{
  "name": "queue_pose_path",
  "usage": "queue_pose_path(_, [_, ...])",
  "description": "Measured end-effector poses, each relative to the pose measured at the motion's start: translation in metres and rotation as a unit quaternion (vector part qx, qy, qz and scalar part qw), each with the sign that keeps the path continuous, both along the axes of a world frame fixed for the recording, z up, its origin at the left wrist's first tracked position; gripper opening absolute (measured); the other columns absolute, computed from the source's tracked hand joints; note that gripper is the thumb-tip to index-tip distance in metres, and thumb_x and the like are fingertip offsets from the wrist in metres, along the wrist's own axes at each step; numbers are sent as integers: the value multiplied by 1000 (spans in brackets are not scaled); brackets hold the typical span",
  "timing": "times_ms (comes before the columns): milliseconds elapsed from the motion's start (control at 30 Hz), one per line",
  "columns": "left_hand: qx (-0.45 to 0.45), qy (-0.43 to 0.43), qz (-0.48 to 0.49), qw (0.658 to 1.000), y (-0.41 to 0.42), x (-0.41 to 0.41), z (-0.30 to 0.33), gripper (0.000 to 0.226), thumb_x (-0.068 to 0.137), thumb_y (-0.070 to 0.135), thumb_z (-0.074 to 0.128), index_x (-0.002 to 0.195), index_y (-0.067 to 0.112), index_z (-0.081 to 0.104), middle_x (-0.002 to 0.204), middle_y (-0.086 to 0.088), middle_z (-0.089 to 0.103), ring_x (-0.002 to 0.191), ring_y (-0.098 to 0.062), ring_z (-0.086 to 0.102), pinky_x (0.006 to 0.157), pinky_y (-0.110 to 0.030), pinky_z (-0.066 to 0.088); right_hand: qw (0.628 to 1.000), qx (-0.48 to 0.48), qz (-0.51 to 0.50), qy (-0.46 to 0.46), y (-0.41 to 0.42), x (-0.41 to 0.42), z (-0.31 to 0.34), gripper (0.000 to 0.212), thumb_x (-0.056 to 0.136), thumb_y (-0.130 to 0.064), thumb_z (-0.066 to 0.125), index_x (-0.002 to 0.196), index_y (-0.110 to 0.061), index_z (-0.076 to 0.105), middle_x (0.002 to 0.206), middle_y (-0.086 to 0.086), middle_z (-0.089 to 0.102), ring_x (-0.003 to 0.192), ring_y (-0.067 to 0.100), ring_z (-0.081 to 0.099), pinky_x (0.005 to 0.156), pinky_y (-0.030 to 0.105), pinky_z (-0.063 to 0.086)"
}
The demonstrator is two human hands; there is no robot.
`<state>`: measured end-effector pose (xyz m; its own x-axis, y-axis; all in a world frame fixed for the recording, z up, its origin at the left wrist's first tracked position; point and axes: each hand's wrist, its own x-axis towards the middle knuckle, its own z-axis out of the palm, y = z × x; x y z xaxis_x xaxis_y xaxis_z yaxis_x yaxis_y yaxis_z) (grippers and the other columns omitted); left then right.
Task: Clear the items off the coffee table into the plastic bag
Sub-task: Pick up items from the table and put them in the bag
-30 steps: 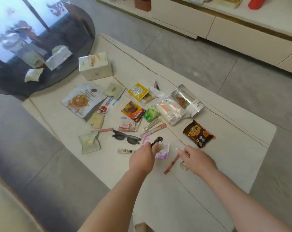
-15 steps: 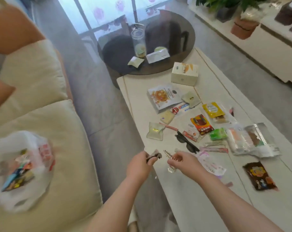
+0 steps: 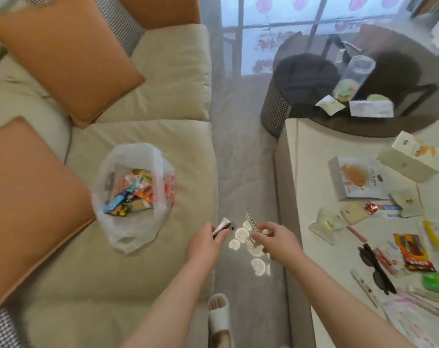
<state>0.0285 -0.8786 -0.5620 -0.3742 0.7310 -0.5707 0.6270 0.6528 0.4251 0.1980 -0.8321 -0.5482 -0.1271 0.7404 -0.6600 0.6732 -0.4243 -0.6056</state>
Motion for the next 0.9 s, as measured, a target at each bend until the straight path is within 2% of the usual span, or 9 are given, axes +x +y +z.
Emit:
queue_pose_path(100, [6,-26,69,997,-1,-52,1,39,95,46,49,105,9,55,91,-7,61,82,-25,54,68,-33,37,1000,-12,6,11,7,-54,0,19,85,-32,64,99,-19,61,83,0,69,56,12,58,50,21,40])
queue_pose_path(267, [14,-54,188,981,-5,-137,-3,37,99,37,45,112,5,57,108,-10,64,102,-29,58,75,-32,39,996,-58,60,38,21,-142,1,27,89,-24,64,108,-7,57,72,0,60,52,10,52,46,20,41])
queue_pose_path(333, [0,-53,224,973,-7,-167,-8,34,100,32,42,113,3,57,109,-12,64,104,-31,59,78,-34,42,992,-79,81,50,27,-175,-1,26,89,-18,63,108,-1,59,70,3,59,56,12,52,50,22,49])
queue_pose_path(467, [-17,-67,312,948,-7,-209,-19,32,98,24,41,117,2,54,115,-23,62,104,-39,61,85,-42,50,985,-96,136,42,35,-231,-12,25,87,-10,58,109,0,63,75,6,61,65,19,58,77,40,58])
queue_pose_path(567, [-10,-68,352,933,-3,-229,-25,32,96,20,42,122,5,53,114,-20,62,100,-39,63,85,-45,54,980,-87,175,37,43,-267,-16,24,89,-11,54,107,3,63,83,10,62,66,17,57,63,31,55])
queue_pose_path(633, [6,-80,388,918,1,-239,-26,31,94,20,46,123,9,53,107,-16,64,89,-35,65,79,-42,56,977,-80,198,24,49,-288,-18,26,90,-16,54,105,4,63,84,11,62,64,17,58,54,25,49])
queue_pose_path(733, [33,-110,441,890,7,-249,-30,22,94,20,52,116,15,54,89,-10,63,59,-19,58,50,-27,49,968,-69,242,-2,62,-312,-29,30,93,-23,51,103,2,65,79,6,63,54,12,56,47,21,43])
queue_pose_path(767, [42,-112,453,883,10,-253,-32,19,94,20,54,112,16,54,87,-9,63,56,-16,56,47,-25,47,966,-67,250,-9,67,-319,-33,31,94,-25,50,102,1,65,78,5,64,53,11,55,46,20,43])
queue_pose_path(900, [76,-96,482,868,24,-269,-47,22,87,20,64,107,17,57,92,-7,64,72,-27,64,62,-34,56,967,-70,244,-14,88,-345,-48,33,93,-25,51,105,3,64,84,13,67,68,21,59,60,29,52])
